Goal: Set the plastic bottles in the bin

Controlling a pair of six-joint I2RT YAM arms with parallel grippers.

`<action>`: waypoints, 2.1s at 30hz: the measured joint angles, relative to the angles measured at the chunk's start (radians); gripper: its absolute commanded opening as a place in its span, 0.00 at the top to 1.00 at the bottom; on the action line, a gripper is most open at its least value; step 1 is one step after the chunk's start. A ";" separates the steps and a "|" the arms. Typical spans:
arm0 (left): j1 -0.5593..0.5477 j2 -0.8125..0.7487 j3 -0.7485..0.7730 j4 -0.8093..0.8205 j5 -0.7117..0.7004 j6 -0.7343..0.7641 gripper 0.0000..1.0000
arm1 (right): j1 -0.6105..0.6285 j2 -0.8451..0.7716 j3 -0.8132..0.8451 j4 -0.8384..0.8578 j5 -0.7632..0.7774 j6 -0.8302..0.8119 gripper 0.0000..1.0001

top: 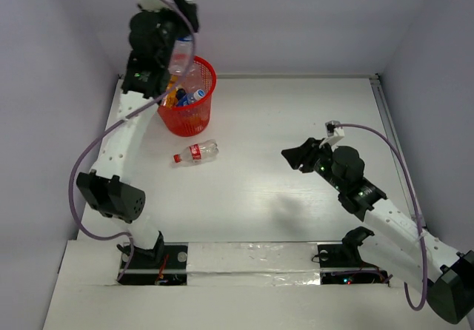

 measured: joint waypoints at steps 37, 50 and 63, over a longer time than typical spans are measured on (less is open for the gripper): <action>0.230 0.045 -0.556 0.282 -0.062 -0.089 0.01 | 0.212 0.707 0.493 0.072 -0.049 -0.074 0.07; 0.229 -0.182 -0.558 0.208 -0.043 -0.153 0.01 | 0.217 1.190 0.962 -0.160 -0.187 -0.347 0.01; 0.222 -0.846 -1.242 0.140 -0.024 -0.491 0.11 | 0.218 1.348 1.120 -0.235 -0.198 -0.333 0.01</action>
